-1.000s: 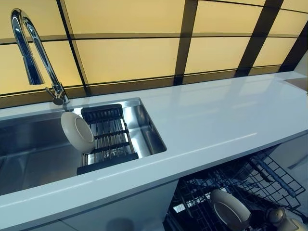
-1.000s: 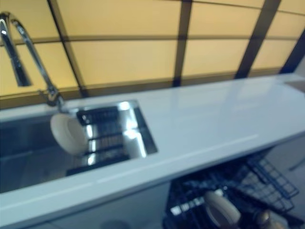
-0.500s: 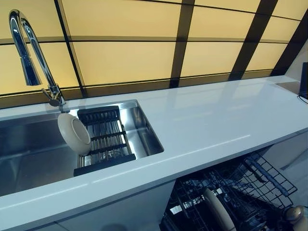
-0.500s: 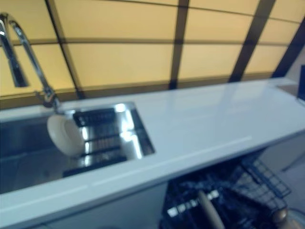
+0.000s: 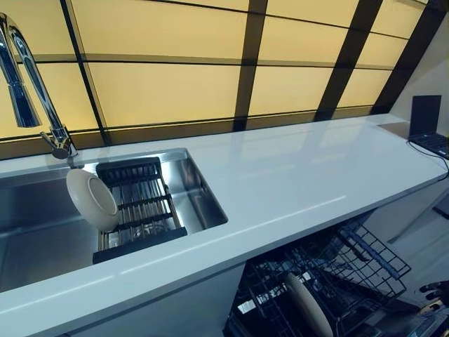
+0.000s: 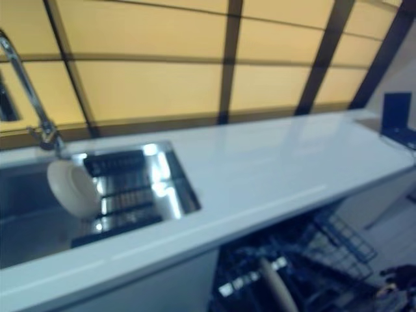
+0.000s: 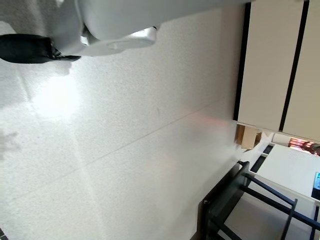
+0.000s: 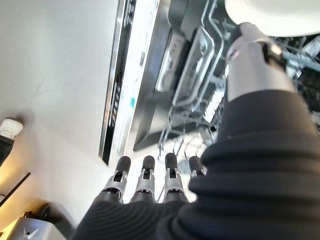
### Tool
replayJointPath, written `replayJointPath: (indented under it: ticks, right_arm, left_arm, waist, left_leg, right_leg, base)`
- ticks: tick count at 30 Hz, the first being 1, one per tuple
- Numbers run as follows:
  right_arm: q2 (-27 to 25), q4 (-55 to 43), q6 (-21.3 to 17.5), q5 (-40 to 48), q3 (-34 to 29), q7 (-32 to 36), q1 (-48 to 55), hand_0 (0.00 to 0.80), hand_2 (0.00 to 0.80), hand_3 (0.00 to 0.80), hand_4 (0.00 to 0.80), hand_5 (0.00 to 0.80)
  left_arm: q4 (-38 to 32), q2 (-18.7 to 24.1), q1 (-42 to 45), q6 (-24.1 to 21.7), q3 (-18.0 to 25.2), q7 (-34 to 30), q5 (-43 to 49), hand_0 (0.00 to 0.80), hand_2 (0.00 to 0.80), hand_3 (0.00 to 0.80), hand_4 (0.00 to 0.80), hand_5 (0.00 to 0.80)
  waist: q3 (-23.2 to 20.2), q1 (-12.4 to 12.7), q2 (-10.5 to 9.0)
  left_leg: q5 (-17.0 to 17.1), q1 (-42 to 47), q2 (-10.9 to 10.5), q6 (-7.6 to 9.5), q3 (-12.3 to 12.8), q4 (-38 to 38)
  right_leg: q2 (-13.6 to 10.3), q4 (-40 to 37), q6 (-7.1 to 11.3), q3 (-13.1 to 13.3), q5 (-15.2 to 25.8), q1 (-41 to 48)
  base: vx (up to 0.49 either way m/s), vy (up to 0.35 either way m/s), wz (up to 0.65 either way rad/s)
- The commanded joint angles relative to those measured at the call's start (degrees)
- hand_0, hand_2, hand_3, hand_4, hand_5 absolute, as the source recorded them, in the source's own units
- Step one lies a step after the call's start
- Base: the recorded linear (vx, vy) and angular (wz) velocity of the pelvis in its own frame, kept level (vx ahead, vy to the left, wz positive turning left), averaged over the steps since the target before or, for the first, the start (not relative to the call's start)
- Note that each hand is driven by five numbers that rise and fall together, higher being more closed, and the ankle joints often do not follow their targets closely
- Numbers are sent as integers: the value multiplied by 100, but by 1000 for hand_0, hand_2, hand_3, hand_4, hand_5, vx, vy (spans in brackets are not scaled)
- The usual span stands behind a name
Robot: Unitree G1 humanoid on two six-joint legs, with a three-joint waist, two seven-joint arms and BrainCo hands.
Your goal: Take plates into dishwasher
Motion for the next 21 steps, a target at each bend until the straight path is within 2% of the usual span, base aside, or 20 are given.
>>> replayJointPath:
  ticks: [1,3,6,9,17,21]
  right_arm:
    - [-391,286,-272,504,-98,-508,-642,0,0,0,0,0]
    - [-445,267,-271,603,-141,-619,-681,0,0,0,0,0]
    - [-711,-29,-240,1164,-378,-1435,-867,0,0,0,0,0]
    - [-790,-198,80,1620,-592,-2322,-1153,0,0,0,0,0]
    - [-871,-464,24,1806,-658,-3207,-1460,0,0,0,0,0]
    - [-913,-508,-5,1785,-350,-3684,-1917,0,0,0,0,0]
  left_arm:
    - [195,197,-131,-162,-37,-43,7,0,0,0,0,0]
    - [195,207,-111,-177,-53,-46,-8,0,0,0,0,0]
    - [156,213,-36,-184,-107,-13,-157,0,0,0,0,0]
    - [149,182,15,-169,-195,81,-250,0,0,0,0,0]
    - [177,145,29,-84,-272,160,-373,0,0,0,0,0]
    - [221,114,-11,0,-326,227,-419,0,0,0,0,0]
  waist:
    - [-64,89,-233]
    - [-70,92,-236]
    - [-93,83,-227]
    - [-118,103,-204]
    - [-140,162,-178]
    - [-170,251,-193]
  left_leg:
    - [-412,151,7,117,-215,-8]
    - [-416,155,3,119,-222,-8]
    - [-420,175,-13,121,-240,-8]
    - [-428,172,-35,122,-284,-8]
    - [-425,151,-74,128,-374,-8]
    - [-412,124,-94,123,-450,-8]
  right_leg:
    - [-129,10,405,125,176,-22]
    - [-124,10,407,134,174,-17]
    - [-121,10,411,138,169,-2]
    - [-126,10,412,128,146,13]
    - [-151,10,404,57,107,39]
    - [-171,10,407,-23,84,60]
  base:
    - [0,0,0]
    - [0,0,0]
    - [12,40,-1]
    - [6,44,-2]
    - [-1,19,0]
    - [0,8,0]
